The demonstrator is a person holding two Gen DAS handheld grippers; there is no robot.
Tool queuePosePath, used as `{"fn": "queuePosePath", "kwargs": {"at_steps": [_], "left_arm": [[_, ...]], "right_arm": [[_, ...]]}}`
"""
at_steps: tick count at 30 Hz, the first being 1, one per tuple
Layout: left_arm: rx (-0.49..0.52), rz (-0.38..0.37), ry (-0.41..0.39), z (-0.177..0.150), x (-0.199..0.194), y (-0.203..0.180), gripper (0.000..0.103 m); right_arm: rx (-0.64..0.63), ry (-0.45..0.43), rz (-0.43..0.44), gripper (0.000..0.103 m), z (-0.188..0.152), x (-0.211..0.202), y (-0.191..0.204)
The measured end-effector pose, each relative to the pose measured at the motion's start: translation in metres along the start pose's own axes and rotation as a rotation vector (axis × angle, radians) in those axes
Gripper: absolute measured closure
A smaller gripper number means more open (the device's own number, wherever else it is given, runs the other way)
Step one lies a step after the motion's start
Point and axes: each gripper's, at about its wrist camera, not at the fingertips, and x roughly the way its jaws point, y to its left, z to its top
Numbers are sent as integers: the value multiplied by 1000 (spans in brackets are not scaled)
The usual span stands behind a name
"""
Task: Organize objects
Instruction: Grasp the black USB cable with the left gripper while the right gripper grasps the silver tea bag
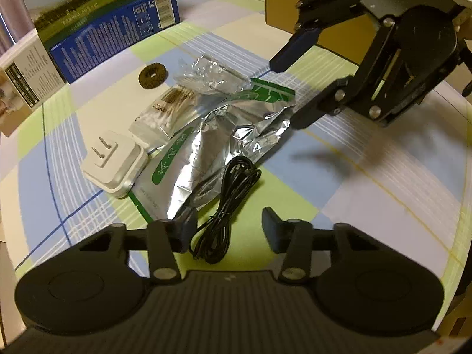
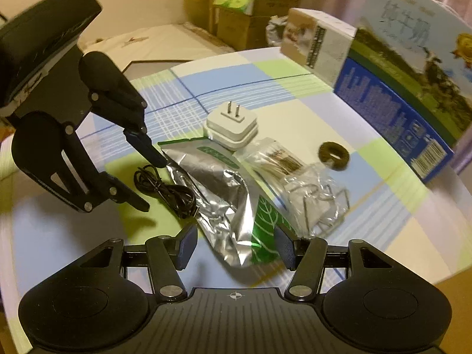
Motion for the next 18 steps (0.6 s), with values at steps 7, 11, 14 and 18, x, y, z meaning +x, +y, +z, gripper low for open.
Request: {"fn": "queuePosePath", "kwargs": {"at_steps": [7,11,14,18], "left_arm": [[-12,-13,37,-1,8,9,90],[-58,-19,42,-6,2,15,91],[-72,-18,39,-10,-1,16,91],[-111,-13,34,-15,-5,19,91]], "right_arm": [[-111,24,-8,48,15,28,4],[-149,54,-4,48,28,46,7],[-151,118,4,48,35,62,5],[-81,157,20,53,36,72,-2]]}}
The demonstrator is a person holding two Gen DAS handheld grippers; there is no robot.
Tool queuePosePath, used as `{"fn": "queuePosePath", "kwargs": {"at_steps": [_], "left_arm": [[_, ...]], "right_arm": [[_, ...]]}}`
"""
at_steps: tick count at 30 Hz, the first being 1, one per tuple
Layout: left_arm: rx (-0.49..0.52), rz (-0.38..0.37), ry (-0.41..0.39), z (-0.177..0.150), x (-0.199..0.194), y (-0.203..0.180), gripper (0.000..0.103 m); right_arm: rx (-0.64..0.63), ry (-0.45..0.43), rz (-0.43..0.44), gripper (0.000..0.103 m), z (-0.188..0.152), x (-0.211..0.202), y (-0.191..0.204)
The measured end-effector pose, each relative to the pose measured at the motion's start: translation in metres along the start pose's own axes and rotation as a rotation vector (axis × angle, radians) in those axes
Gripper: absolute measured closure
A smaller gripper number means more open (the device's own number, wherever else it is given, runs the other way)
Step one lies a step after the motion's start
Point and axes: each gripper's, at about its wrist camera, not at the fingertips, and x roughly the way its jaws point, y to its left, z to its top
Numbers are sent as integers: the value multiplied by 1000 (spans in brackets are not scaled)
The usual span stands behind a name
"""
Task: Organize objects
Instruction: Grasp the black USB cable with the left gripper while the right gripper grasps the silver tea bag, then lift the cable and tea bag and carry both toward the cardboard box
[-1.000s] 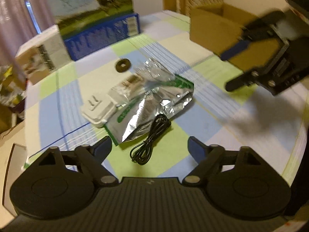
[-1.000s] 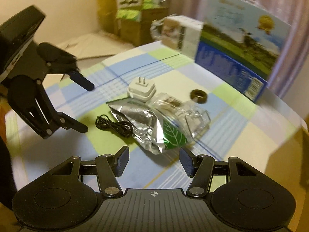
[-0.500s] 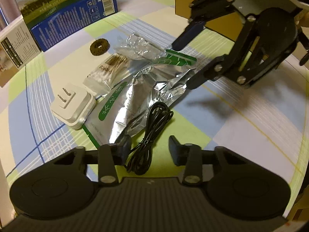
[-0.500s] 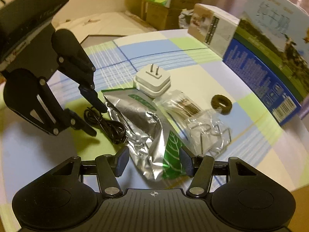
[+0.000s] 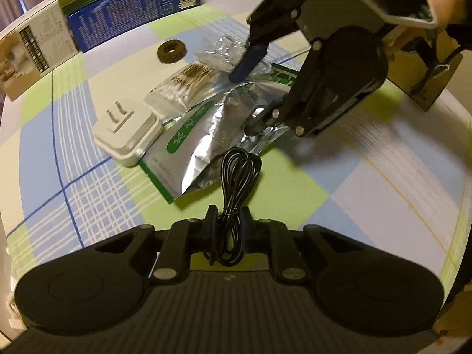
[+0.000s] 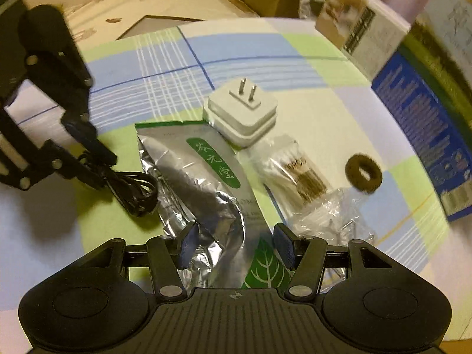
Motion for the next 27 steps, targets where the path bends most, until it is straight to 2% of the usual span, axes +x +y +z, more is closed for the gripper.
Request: {"fn": "queuePosePath", "kwargs": {"at_steps": [2,4,6,14,17,21,24,26,27], "left_arm": [[-27,0,-1,-1,-1,2,91],[-46,10,1,-1,-3,1,91],[-62,20,6,-2,-4,-1,91],[-166,28,25,-6,-10,-11,96],[-187,26,20,-1,-14,-19,96],[-212,41,-7,5,-17,-33,96],[-233,78,-36,7,-18,-42,92],[-243,105,-73,4,-23,-45,85],[-237,122,-92,2,-26,-46,73]], "right_arm": [[58,3,-6,55,-3,-2,-1],[123,5,-19,62,-9,-8,0],[238,21,-31,65,-18,-15,0],[594,88,-144,65,-95,-65,18],[733,80,-172,65,-127,-86,26],[802,47,-192,63,-151,-106,42],[799,-18,-205,56,-159,-119,52],[765,-75,-214,49,-161,-128,58],[744,-95,-217,44,-160,-131,60]]}}
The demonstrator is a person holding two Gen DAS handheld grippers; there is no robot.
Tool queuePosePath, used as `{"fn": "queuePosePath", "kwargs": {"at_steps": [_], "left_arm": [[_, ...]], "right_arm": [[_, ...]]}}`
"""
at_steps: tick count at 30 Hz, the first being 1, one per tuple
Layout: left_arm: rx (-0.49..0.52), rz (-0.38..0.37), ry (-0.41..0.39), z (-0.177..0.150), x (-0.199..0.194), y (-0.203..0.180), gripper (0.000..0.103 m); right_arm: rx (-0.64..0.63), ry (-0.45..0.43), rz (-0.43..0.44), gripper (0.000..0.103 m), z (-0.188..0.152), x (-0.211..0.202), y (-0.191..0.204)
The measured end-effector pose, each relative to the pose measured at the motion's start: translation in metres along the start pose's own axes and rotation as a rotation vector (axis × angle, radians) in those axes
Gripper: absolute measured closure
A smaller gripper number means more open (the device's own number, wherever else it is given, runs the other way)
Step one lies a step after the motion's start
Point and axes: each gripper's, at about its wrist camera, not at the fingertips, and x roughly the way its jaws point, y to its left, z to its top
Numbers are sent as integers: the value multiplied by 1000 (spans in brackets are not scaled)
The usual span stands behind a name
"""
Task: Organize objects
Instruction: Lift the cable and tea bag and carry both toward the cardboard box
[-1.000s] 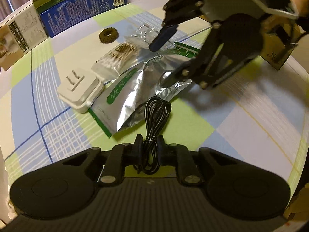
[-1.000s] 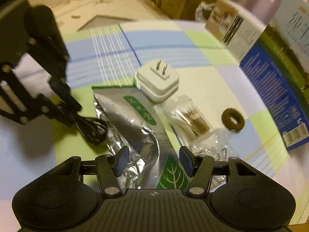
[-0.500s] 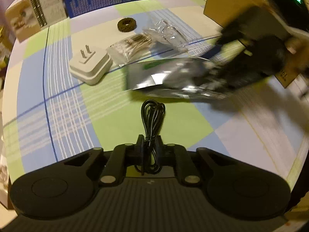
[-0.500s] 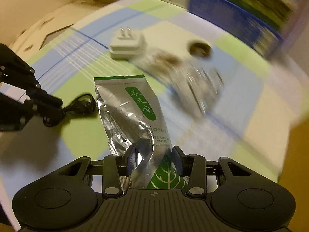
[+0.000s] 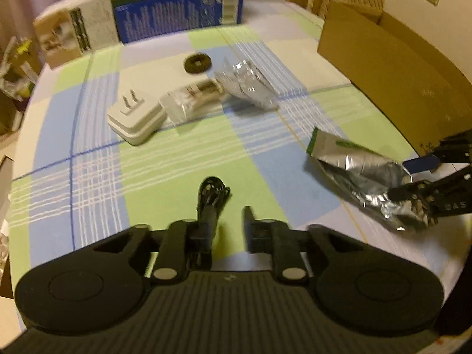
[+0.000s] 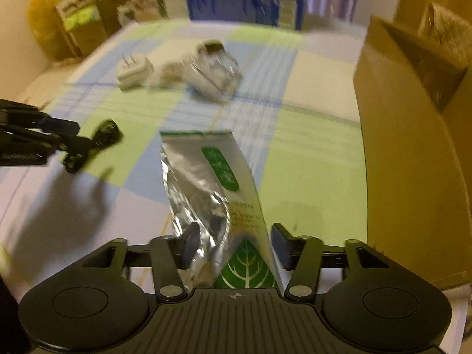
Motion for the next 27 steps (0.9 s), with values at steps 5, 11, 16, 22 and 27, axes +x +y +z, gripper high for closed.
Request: {"fn": "queuePosePath", "kwargs": {"at_steps": [5,11,16,22,27], "left_arm": [[107,60,-20,-9,2,-2,67],[56,37,21,-16,19,12,67],[7,26,58,-16,32,16,72],[22,-4,56,-17,34,6,81],[44,-4,48,-17,35,-3,80]], "right_arm": [[-66,-40,32,37,3,5,7],[-113,-16,49,31,2,30,14],[-199,3,0,28,-1,50,23],[-82,18,41,25,0,57,2],[-77,5,25,31,0,53,4]]}}
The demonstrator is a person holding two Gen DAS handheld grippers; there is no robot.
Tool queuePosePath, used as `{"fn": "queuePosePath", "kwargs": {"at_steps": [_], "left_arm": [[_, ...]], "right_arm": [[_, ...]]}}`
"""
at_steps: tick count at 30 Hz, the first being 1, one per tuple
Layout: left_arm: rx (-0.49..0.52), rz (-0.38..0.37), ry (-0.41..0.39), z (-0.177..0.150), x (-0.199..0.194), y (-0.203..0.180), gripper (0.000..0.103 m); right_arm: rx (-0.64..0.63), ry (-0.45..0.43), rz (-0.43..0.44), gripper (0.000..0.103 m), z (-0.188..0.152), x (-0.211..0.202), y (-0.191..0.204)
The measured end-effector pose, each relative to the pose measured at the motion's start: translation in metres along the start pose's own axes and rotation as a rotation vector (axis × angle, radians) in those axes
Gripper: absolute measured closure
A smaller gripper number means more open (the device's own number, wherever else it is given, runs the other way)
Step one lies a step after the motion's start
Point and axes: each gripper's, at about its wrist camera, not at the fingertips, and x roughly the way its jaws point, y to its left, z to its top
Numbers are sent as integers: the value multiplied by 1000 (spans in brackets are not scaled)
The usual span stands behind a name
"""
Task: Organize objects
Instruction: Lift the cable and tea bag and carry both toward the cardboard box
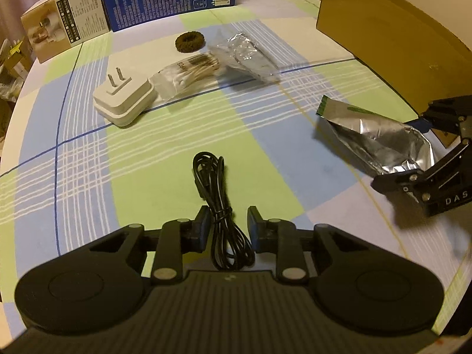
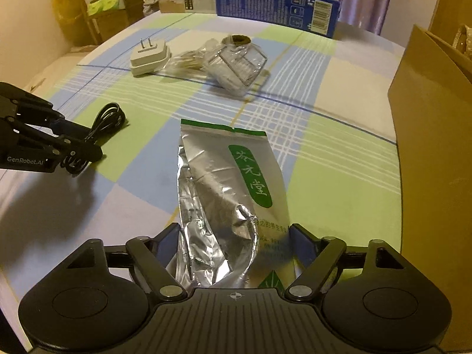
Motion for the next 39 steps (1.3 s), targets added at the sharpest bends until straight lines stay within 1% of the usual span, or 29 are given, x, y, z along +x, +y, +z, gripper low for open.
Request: {"fn": "queuePosePath", "kwargs": {"at_steps": [2,7,9,12,14,15,17,19,20,22,25,28,31,34,36,39], "left_arm": [[-8,9,-4,0,0,1,80],[-62,21,-4,0,0,8,80],[-70,27,-5,0,1,9,80],[-74,31,-9,1,2,8,80],[-78,33,-10,1,2,8,80],[-80,33,-9,1,2,8,81],[-83,31,-9,1,2,7,84],[-80,25,-10,1,2,6,90],[-79,23,-11,1,2,6,90],[-84,21,-10,2,2,6,91],[-108,16,-6,2,2,6,92],[-119,7,2,1,0,4,92],[-155,-28,12,-1,-3,3,92],[-145,-28,6,1,-7,-1,92],[-160,-42,-4,3,-10,-1,92],[-151,-22,-14,5,-16,-6,92]], "right_arm": [[-2,-11,-9,35,-1,-3,2],[15,-39,-11,48,1,-5,2],[24,-45,-9,51,2,-6,0],[18,-42,-4,51,3,-6,0],[-25,-27,-26,49,2,-2,3],[-41,-34,-33,46,2,-1,5],[-19,-31,-22,44,3,1,1],[6,-26,-11,44,4,2,-3],[7,-26,-15,45,4,2,-2],[11,-31,-23,52,5,1,-1],[20,-45,-30,58,4,-2,-2],[46,-56,-31,61,3,-6,-3],[90,-59,-24,62,3,-9,-6],[138,-71,-19,62,3,-17,-10],[176,-87,-11,62,3,-26,-12],[232,-107,-5,62,1,-40,-12]]}}
